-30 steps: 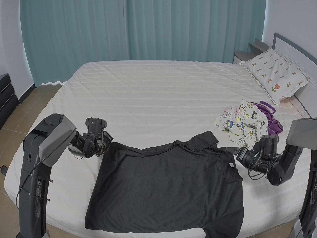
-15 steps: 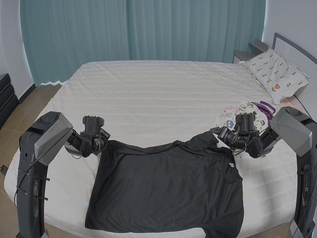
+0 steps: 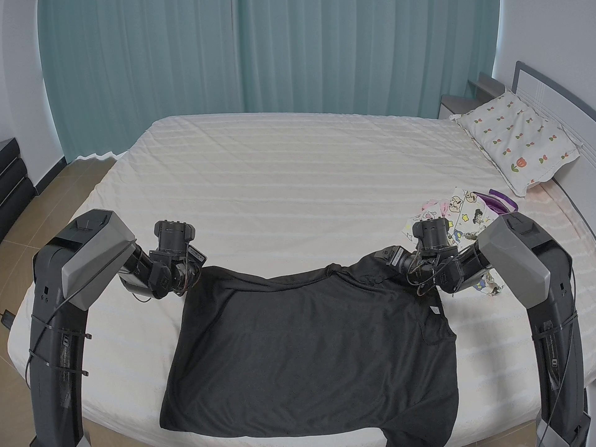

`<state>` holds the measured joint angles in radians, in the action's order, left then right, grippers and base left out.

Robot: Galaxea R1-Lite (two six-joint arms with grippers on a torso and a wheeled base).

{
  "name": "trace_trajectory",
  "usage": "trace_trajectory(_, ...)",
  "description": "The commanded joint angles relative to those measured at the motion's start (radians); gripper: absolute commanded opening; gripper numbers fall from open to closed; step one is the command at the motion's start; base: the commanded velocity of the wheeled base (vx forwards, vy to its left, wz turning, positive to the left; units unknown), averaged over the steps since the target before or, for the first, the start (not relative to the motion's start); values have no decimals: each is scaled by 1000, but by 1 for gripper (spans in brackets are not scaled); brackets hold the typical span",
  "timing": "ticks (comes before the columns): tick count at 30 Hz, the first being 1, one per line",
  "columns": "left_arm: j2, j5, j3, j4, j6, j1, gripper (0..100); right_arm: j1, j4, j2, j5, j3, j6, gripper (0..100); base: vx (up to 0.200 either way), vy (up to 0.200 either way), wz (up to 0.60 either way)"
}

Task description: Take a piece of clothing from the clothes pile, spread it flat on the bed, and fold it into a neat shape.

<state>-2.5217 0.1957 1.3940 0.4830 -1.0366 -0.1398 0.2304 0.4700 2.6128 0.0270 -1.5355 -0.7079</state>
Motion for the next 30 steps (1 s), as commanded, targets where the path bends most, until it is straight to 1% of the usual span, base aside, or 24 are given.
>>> trace_trajectory(1, 6, 1, -4, 0, 0, 0, 0, 13, -10, 84, -16, -129, -4, 100, 0, 0, 0)
trace_trajectory(3, 6, 1, -4, 0, 0, 0, 0, 12, 1, 113, -38, -199, -5, 100, 0, 0, 0)
trace_trajectory(4, 6, 1, -6, 0, 0, 0, 0, 12, 2, 116, -39, -206, -5, 100, 0, 0, 0)
trace_trajectory(5, 6, 1, -6, 0, 0, 0, 0, 6, 25, 147, -67, -287, -7, 100, 0, 0, 0)
trace_trajectory(6, 6, 1, -6, 0, 0, 0, 0, 4, 27, 148, -67, -291, -7, 100, 0, 0, 0)
trace_trajectory(7, 4, 1, -6, 0, 0, 0, 0, -2, 47, 179, -78, -364, -13, 100, 0, 0, 0)
trace_trajectory(10, 4, 1, -6, 0, 0, 2, 0, -8, 65, 211, -85, -464, -45, 100, 0, 0, 0)
trace_trajectory(13, 4, 2, -6, 0, -2, 3, 0, -22, 108, 216, -90, -464, -70, 100, 0, 0, 0)
trace_trajectory(14, 4, 2, -3, 0, -8, 5, 0, -26, 144, 216, -93, -464, -67, 100, 0, 0, 0)
trace_trajectory(16, 4, 2, -1, 0, -22, 9, 0, -36, 154, 214, -105, -464, -58, 100, 0, 0, 0)
trace_trajectory(20, 3, 5, 0, 6, -22, 11, 0, -59, 78, 210, -121, -464, -32, 100, 0, 0, 0)
trace_trajectory(22, 0, 5, -3, 31, -19, 14, 0, -77, -1, 208, -136, -464, -15, 100, 0, 0, 0)
trace_trajectory(24, -5, 7, -3, 46, -16, 17, 0, -85, -22, 208, -151, -464, -15, 100, 0, 0, 0)
trace_trajectory(27, -9, 7, -1, 54, -13, 20, 0, -89, -36, 207, -156, -464, -5, 100, 0, 0, 0)
trace_trajectory(30, -17, 7, 0, 54, -11, 26, 0, -97, -44, 202, -154, -443, 24, 100, 0, 0, 0)
